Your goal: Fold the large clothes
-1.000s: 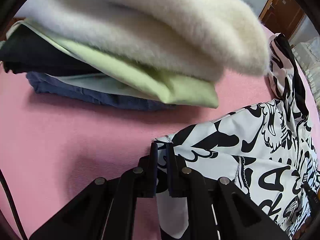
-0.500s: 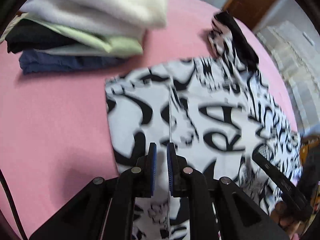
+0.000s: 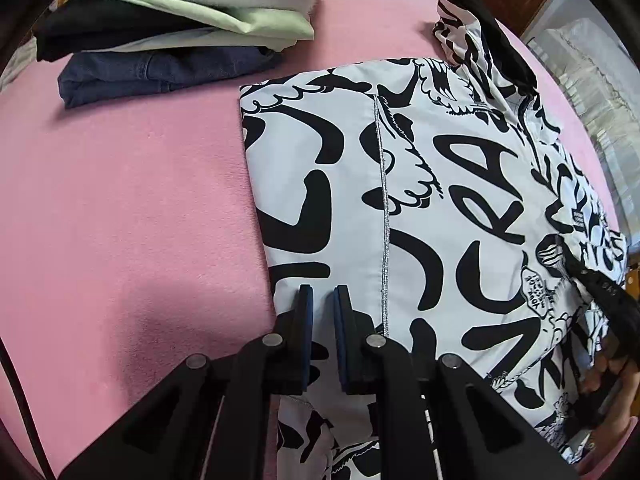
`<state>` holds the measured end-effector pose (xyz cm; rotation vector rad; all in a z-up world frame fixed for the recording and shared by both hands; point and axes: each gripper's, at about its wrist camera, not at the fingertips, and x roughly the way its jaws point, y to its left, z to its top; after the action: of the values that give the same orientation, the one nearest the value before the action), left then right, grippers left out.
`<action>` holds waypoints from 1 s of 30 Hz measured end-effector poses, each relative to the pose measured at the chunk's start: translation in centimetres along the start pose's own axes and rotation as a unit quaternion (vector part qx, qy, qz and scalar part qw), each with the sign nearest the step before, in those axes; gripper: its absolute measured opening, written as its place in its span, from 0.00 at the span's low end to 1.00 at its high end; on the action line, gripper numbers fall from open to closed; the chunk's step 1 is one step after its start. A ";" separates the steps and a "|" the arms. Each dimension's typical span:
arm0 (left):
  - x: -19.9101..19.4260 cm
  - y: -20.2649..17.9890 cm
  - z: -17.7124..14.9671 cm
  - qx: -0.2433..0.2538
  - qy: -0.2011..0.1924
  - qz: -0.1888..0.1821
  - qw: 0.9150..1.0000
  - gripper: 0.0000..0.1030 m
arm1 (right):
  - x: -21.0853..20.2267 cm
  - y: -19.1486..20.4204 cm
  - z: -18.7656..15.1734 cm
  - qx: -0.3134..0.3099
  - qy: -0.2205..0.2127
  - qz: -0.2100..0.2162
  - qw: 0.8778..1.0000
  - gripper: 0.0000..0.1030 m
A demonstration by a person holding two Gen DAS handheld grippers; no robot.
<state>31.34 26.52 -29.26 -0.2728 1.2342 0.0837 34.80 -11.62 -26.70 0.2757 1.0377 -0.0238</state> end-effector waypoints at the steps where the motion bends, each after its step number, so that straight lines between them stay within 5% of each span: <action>1: 0.0 -0.3 0.1 0.001 0.000 0.006 1.000 0.08 | -0.3 -0.9 0.0 0.008 -0.004 0.002 1.000 0.00; 7: -1.6 -2.4 -0.8 -0.007 -0.014 0.054 0.998 0.08 | -3.1 -3.7 -0.2 0.021 -0.032 -0.068 0.997 0.00; 14: -5.8 -8.8 -3.9 -0.018 -0.049 0.068 0.996 0.08 | -6.9 -10.5 -0.9 0.098 -0.015 0.001 0.995 0.00; 22: -8.1 -21.8 -9.8 0.033 -0.008 0.061 0.998 0.11 | -10.8 -22.3 -4.1 0.222 0.074 0.061 0.970 0.00; 30: -7.9 -36.6 -14.4 0.126 0.031 0.037 0.991 0.11 | -14.1 -32.9 -5.5 0.227 0.131 0.068 0.963 0.02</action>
<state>23.21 -11.72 -20.35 -0.0099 1.3019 -0.0162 18.07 -43.59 -24.34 0.7848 1.2691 -0.1049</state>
